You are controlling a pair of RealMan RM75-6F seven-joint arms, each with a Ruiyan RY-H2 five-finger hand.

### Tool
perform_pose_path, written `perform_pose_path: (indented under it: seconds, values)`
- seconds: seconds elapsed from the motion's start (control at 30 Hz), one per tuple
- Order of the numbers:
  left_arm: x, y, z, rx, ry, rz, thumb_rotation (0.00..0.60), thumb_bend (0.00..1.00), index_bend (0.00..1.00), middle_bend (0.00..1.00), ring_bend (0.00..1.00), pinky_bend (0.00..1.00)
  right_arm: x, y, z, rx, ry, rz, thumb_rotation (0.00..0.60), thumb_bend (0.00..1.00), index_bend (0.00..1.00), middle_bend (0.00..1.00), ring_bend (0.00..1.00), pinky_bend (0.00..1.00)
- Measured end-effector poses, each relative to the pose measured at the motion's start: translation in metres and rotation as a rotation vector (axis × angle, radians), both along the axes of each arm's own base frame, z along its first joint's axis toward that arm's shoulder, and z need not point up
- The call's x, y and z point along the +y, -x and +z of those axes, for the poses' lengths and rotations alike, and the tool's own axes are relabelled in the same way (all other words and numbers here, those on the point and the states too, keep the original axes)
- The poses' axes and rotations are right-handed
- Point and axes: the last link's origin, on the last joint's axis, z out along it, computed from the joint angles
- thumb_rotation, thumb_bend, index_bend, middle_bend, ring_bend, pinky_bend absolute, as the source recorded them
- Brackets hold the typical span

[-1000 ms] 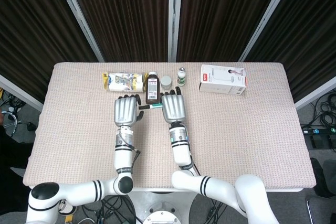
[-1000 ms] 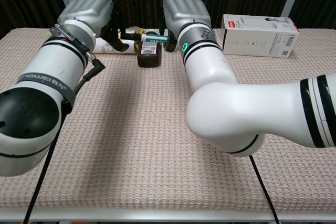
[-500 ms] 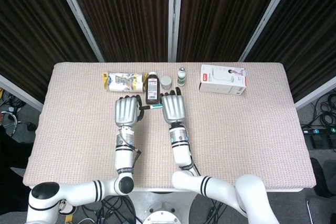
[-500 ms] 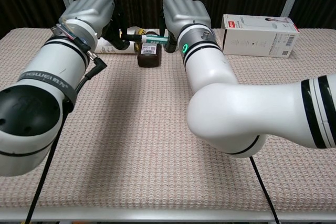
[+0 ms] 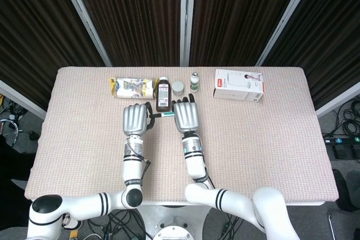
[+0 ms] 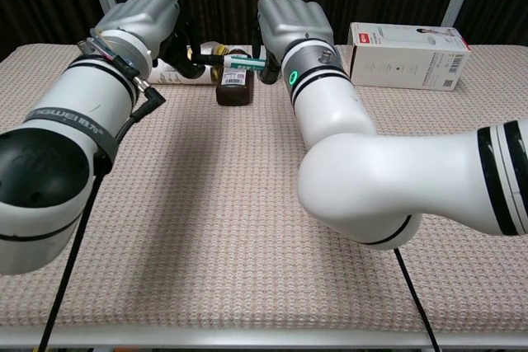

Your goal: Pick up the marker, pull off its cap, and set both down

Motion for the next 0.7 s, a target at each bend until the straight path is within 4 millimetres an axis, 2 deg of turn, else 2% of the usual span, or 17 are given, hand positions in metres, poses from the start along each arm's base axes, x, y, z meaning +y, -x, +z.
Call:
perform_pose_path:
  seconds: [0.2,0.37,0.5,0.7]
  values:
    - [-0.001,0.005,0.005,-0.033,0.012,0.020,0.600,0.37,0.64,0.64,0.57,0.58,0.002,0.007,0.002,0.007,0.007,-0.008,0.600,0.26,0.65,0.59,0.33,0.19]
    - [-0.005,0.017,0.012,-0.079,0.032,0.056,0.600,0.37,0.64,0.65,0.57,0.58,0.005,0.018,0.005,0.011,0.014,-0.025,0.600,0.26,0.65,0.59,0.33,0.19]
    - [-0.012,0.030,0.014,-0.103,0.039,0.076,0.600,0.37,0.64,0.65,0.58,0.58,0.012,0.033,0.008,0.017,0.020,-0.047,0.600,0.26,0.65,0.59,0.33,0.19]
    - [-0.021,0.049,0.002,-0.129,0.072,0.098,0.600,0.35,0.64,0.64,0.57,0.58,0.024,0.066,0.012,0.049,0.020,-0.104,0.600,0.26,0.65,0.59,0.33,0.19]
